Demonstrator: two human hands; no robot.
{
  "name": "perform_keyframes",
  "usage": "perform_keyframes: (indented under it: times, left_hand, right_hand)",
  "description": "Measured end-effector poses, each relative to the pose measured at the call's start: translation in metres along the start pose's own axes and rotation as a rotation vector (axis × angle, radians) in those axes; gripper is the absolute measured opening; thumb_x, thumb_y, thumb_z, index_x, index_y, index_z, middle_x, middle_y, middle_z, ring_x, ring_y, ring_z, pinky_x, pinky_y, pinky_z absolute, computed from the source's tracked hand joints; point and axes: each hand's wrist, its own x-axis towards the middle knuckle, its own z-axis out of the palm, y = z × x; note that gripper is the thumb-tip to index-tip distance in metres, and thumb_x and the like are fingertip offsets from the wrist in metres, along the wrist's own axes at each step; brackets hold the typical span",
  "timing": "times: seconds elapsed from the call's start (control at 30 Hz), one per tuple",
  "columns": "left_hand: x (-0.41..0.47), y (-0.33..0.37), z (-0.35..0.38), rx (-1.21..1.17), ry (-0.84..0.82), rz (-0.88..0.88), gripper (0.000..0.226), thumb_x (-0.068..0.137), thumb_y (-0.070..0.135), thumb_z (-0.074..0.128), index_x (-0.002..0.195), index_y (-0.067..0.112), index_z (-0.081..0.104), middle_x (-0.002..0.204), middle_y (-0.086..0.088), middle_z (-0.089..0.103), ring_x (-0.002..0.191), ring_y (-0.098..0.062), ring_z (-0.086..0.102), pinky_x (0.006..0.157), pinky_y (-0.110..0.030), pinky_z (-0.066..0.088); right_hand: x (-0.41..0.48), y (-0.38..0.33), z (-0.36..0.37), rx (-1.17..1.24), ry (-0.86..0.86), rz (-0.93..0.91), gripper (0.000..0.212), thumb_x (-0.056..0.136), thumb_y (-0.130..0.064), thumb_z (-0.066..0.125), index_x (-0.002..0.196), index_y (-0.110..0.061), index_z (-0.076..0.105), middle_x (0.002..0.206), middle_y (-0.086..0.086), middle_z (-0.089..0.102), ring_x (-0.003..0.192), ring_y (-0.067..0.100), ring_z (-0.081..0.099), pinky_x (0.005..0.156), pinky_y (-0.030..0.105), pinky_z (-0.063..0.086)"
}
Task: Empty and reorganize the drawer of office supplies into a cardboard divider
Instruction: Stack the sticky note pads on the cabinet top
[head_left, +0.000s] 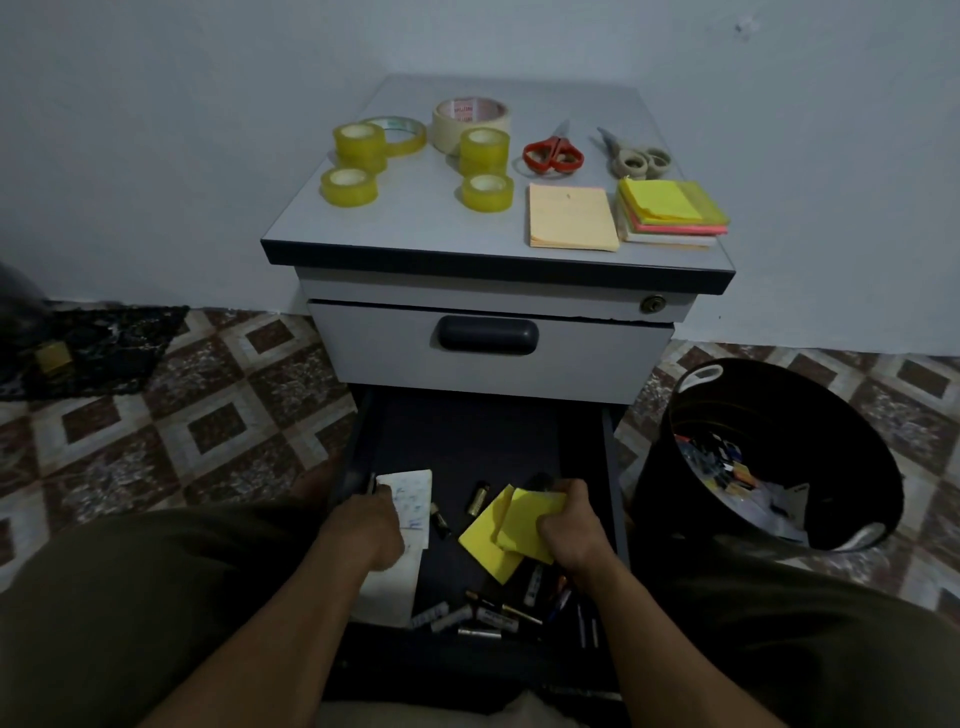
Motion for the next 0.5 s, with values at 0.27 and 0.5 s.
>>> perform_keyframes:
  times: [0.27, 0.5]
  left_hand:
    - [0.003, -0.002, 0.016, 0.043, 0.093, 0.03, 0.098, 0.088, 0.033, 0.068, 0.159, 0.025, 0.0, 0.152, -0.01, 0.04, 0.133, -0.029, 0.048, 0.106, -0.04, 0.046]
    - [0.01, -0.005, 0.027, -0.336, 0.069, 0.051, 0.095, 0.076, 0.023, 0.077, 0.153, 0.033, 0.023, 0.143, -0.01, 0.048, 0.126, -0.03, 0.053, 0.102, -0.037, 0.048]
  right_hand:
    - [-0.006, -0.005, 0.01, -0.073, 0.069, -0.03, 0.043, 0.087, -0.005, 0.052, 0.125, -0.022, 0.041, 0.102, 0.007, 0.054, 0.087, 0.026, 0.054, 0.069, 0.031, 0.042]
    - [-0.005, 0.001, 0.019, 0.21, 0.117, -0.041, 0.042, 0.086, 0.005, 0.049, 0.119, -0.021, 0.045, 0.095, -0.003, 0.054, 0.081, 0.012, 0.053, 0.065, 0.031, 0.046]
